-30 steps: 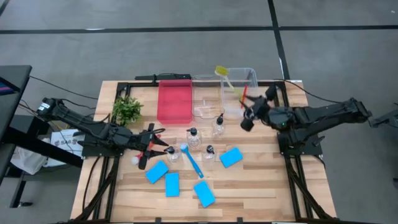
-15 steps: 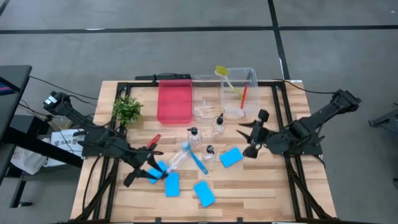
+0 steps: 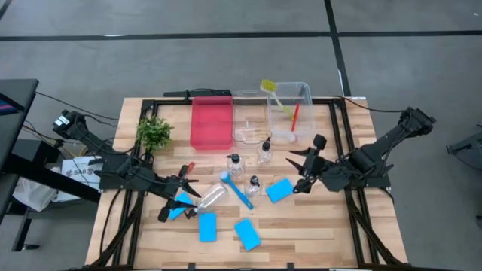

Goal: Pick & Place Kitchen Sink Supplies
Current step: Put the orange kitchen brush into the white bin

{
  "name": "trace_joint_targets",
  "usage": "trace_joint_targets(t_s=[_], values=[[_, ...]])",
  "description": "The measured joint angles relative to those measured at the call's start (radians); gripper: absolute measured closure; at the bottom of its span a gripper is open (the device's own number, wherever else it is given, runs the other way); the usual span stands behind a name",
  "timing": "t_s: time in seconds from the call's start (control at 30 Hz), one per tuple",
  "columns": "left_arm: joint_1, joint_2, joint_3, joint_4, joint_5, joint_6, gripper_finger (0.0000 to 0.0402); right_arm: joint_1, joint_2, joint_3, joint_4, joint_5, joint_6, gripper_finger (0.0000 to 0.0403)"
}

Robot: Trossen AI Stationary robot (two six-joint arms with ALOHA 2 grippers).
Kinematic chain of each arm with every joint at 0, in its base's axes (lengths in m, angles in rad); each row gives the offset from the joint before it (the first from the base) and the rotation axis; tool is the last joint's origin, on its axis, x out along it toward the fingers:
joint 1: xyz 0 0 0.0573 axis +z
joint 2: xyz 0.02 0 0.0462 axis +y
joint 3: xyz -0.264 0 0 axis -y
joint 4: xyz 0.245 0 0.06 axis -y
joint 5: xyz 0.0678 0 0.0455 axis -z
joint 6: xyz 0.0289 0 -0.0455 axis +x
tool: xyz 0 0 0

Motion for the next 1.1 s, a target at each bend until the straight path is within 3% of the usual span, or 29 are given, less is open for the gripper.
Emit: trace_joint_targets(t_s=[0.23, 0.37, 0.6, 0.9, 1.1], values=[[0.0, 0.0, 0.0, -0.007, 0.0, -0.003, 0.0243, 0.0, 0.0, 0.0, -0.002, -0.01, 0.016, 0.029], [0.0, 0.0, 0.0, -0.121, -0.024, -0.042, 0.0243, 0.0, 0.0, 0.0, -0.032, -0.024, 0.056, 0.029], [0.001, 0.0, 0.0, -0.523, -0.207, -0.393, 0.0243, 0.0, 0.0, 0.0, -0.136, -0.043, 0.176, 0.029], [0.001, 0.006, -0.002, -0.952, -0.178, -0.904, 0.0243, 0.0, 0.008, 0.0, -0.164, -0.05, 0.217, 0.029], [0.011, 0.046, -0.03, -0.983, -0.174, -0.99, 0.0243, 0.0, 0.054, 0.0, -0.164, -0.068, 0.22, 0.029]])
